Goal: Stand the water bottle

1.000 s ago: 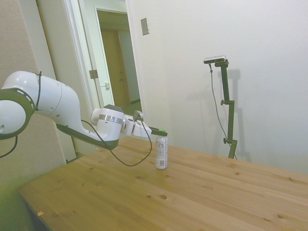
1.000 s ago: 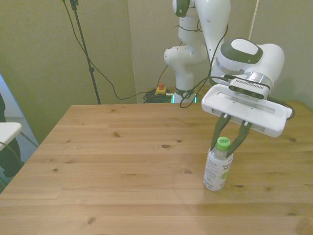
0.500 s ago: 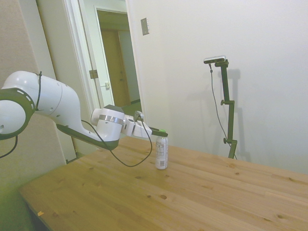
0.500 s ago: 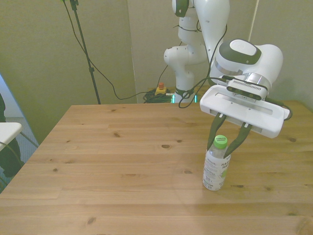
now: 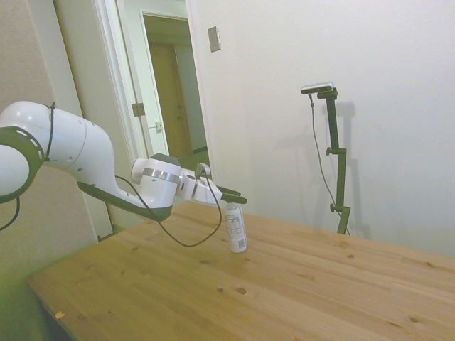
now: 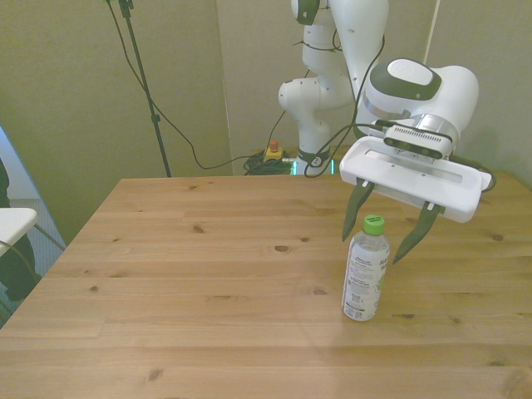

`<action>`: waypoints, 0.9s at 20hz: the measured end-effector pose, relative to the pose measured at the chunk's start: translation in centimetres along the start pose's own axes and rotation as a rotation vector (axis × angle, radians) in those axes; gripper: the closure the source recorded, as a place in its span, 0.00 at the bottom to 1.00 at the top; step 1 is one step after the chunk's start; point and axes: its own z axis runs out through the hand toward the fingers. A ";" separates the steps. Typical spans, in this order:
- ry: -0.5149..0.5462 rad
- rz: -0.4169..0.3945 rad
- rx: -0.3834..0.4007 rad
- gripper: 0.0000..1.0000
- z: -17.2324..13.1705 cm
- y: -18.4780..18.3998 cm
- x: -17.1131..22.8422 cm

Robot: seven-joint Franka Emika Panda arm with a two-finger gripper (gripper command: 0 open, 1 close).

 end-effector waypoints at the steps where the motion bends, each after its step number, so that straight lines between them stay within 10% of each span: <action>1: -0.012 0.010 -0.002 0.00 -0.6 0.0 0.6; 18: -0.486 -0.266 -0.305 0.00 -9.0 6.0 5.8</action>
